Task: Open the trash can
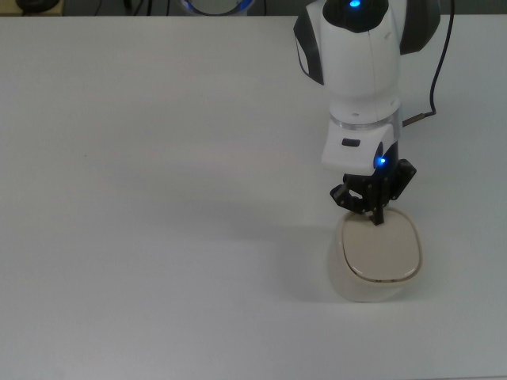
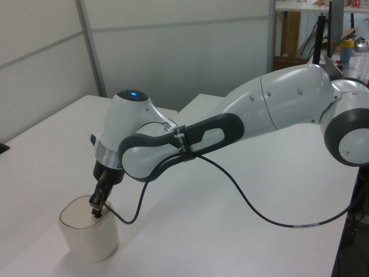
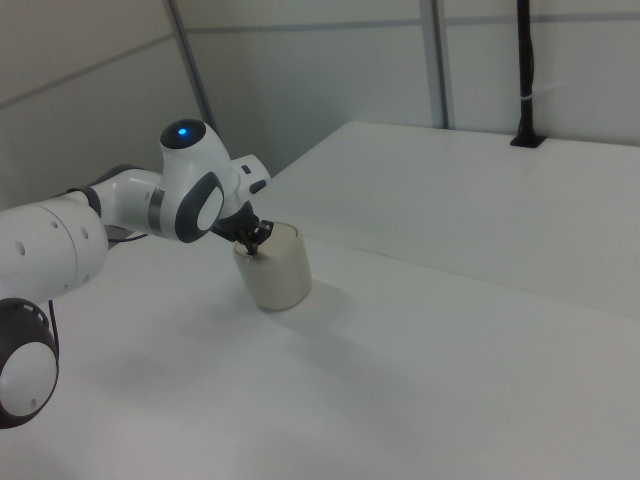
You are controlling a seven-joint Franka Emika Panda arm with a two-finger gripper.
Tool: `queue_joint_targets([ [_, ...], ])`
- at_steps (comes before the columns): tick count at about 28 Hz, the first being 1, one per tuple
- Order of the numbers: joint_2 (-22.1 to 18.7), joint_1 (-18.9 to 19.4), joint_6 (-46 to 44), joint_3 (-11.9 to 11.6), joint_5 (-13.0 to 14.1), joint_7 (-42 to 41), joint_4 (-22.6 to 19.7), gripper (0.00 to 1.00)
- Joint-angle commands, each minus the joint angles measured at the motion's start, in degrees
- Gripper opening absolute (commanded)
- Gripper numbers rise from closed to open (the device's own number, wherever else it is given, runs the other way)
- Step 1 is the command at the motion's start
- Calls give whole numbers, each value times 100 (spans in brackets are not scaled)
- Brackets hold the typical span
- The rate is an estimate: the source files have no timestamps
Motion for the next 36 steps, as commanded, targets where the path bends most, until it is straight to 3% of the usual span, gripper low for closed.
queue_joint_targets([
  [1,17,57,96,2,-31,-156,-111,0],
  [8,-45,40,69,2,-5,-129,-102,0],
  [12,-360,-30,-53,-7,39,-129,-137,0],
  [22,-1187,-707,-1678,-77,48,-156,-93,1],
  [26,-1530,-953,-2627,-261,-224,-155,-93,23],
  [28,-1696,-971,-3223,-393,-600,-173,-85,33],
  [30,-1802,-989,-3524,-446,-786,-182,-85,41],
  [36,-2084,-1033,-4202,-859,-866,-182,-85,73],
])
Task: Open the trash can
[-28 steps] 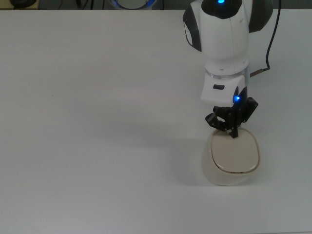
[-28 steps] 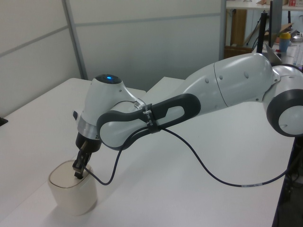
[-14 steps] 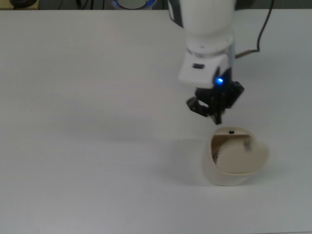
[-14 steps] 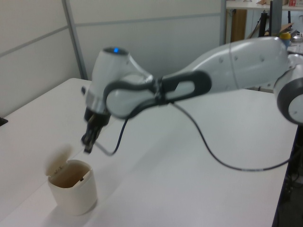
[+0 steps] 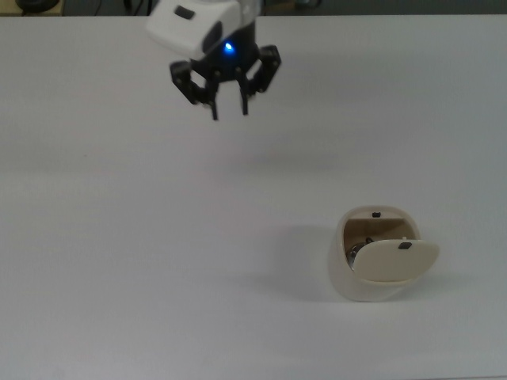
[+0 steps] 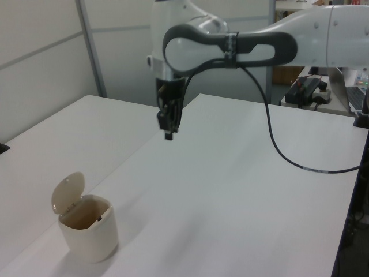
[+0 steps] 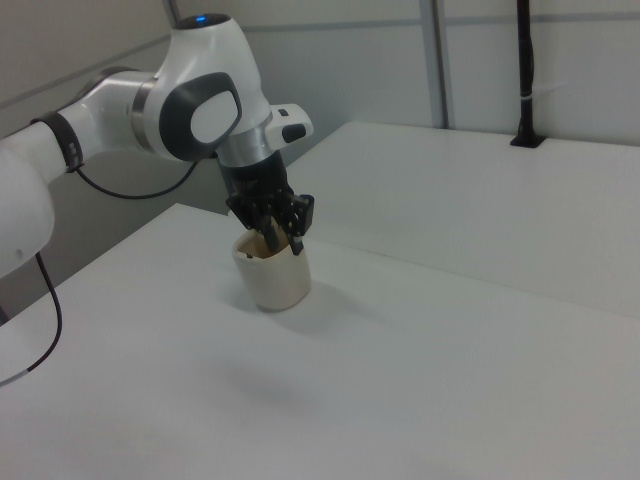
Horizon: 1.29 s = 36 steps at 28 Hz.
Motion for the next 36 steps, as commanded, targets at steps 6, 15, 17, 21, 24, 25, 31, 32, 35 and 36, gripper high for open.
queue_joint_targets([
  [6,-320,52,-589,-712,-152,-70,-156,100],
  [15,-364,52,-923,-774,-671,105,-156,100],
  [17,-364,52,-914,-774,-663,88,-156,100],
  [21,-364,52,-897,-765,-593,80,-156,100],
  [24,-355,52,-888,-774,-540,53,-156,100],
  [25,-329,52,-870,-774,-479,44,-156,100],
  [31,-302,-26,-844,-782,-93,-87,-156,100],
  [32,-302,-44,-852,-782,-56,-88,-156,100],
  [35,-302,-44,-852,-774,-56,-88,-156,100],
  [36,-302,-53,-844,-765,-47,-88,-164,100],
])
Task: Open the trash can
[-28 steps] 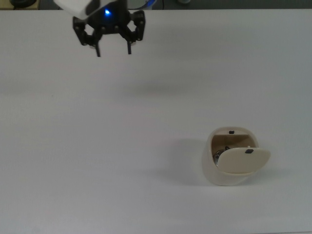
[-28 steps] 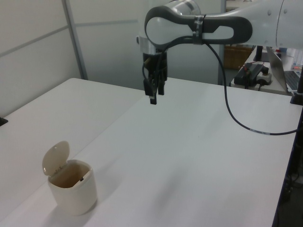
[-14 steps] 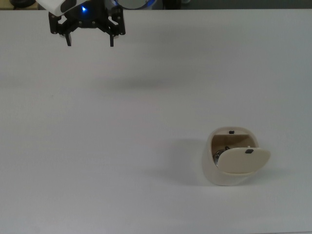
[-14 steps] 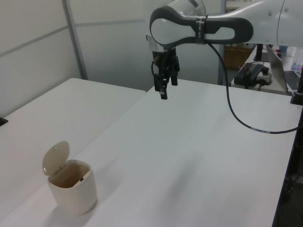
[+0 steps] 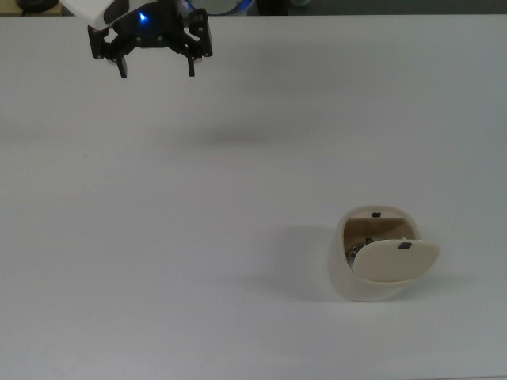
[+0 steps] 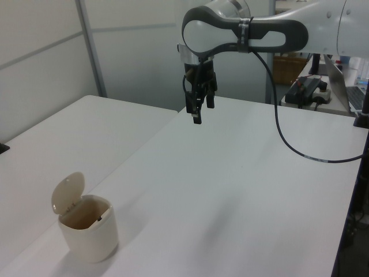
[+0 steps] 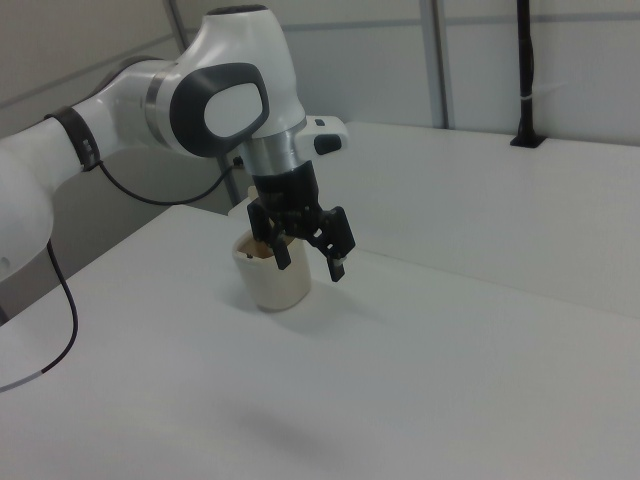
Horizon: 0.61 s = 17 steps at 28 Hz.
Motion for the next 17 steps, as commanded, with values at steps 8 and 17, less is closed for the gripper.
queue_joint_targets([
  [8,-78,-35,-38,-40,137,-105,-110,100],
  [17,-69,-52,-29,-40,119,-105,-110,100],
])
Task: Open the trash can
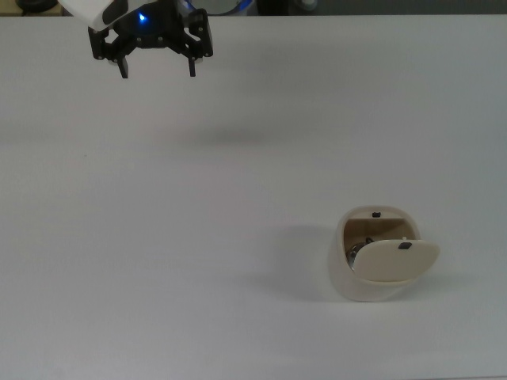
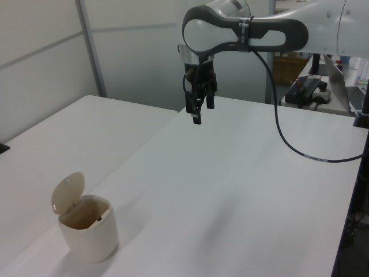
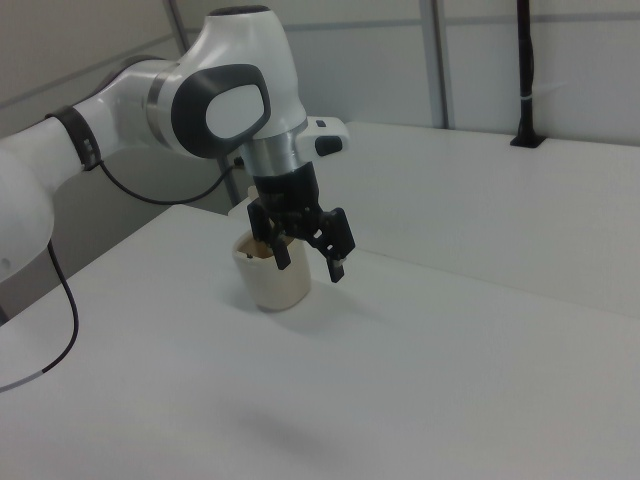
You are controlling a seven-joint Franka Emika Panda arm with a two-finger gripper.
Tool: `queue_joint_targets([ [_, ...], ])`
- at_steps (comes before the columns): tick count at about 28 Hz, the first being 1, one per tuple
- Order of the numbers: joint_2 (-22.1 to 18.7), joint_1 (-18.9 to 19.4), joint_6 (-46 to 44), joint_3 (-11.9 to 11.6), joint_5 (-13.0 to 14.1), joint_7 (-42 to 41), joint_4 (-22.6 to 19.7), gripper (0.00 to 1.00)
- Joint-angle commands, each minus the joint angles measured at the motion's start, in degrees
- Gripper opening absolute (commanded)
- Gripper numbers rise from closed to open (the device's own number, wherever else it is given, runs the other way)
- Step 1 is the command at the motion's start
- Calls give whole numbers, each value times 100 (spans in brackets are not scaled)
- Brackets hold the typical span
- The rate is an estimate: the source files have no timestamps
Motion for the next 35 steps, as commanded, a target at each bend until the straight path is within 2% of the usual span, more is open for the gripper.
queue_joint_targets([
  [1,-70,-56,-29,-38,96,-104,-102,100],
  [27,-70,-179,-29,-38,79,-113,-111,100],
  [35,62,-250,-3,-38,61,-113,-102,100],
])
